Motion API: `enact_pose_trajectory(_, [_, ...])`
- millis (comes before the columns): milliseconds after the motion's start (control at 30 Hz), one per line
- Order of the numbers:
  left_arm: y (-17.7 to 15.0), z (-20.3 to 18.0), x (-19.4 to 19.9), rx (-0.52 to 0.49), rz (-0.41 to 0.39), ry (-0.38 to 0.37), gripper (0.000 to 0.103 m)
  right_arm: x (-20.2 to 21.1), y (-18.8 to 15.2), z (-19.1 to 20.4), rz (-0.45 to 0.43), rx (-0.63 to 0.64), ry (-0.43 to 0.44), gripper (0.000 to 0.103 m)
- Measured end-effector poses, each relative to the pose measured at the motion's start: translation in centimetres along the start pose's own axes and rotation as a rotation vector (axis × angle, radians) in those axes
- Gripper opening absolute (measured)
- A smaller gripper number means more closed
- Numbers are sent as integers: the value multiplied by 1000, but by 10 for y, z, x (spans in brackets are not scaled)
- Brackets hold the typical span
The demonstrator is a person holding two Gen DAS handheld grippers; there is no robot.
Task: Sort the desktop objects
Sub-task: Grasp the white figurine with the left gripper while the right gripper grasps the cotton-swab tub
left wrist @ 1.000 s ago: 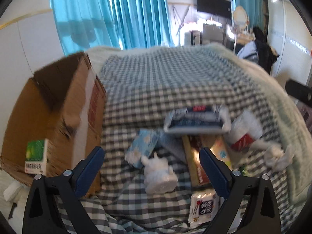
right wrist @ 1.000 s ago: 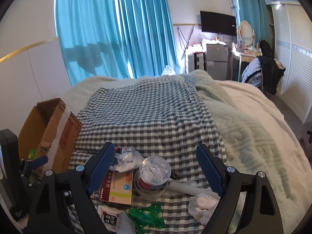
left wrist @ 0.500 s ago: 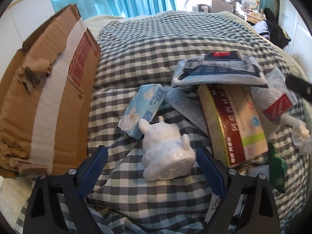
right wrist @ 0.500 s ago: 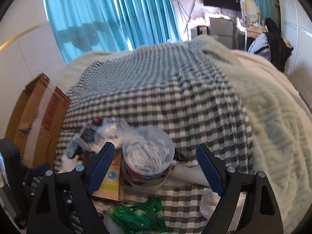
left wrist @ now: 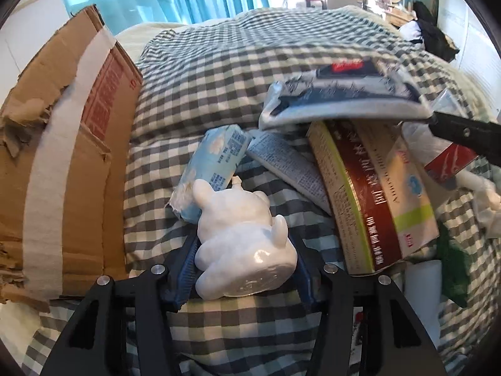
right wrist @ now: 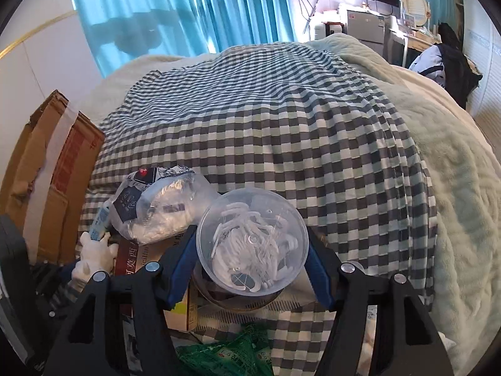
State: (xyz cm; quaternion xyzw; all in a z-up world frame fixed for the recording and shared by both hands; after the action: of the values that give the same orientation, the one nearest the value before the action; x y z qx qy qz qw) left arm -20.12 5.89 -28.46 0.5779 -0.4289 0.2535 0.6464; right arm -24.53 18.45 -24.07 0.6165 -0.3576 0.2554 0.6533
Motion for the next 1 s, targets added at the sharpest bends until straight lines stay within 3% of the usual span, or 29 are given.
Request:
enact_pose_trajectory(433, [21,-16,60,-59,-110,-42,54,66,1,-5,-71,-20,-60,63])
enact_pose_trajectory(700, [29,-25,105,-72,-194,-119,54,111,-19,0,-94,-63,-62,63])
enact_pose_trajectory(1000, [40,-35,153,-68,-278,-179,55,159,-20,-10,-161,-97,-98,63])
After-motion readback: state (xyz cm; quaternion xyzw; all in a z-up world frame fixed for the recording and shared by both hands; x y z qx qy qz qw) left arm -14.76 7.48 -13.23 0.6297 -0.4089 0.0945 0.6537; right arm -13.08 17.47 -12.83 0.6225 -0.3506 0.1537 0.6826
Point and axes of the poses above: each gripper's, at about its wrist camera, not at the fingertips, and x roughly against the way its jaws point, z to its left, y to its top, the point moved 9 cm from there along -x, roughly the way its jaws point, and after that the axes turned 12 degrees about -y, right-handed, at the moved point
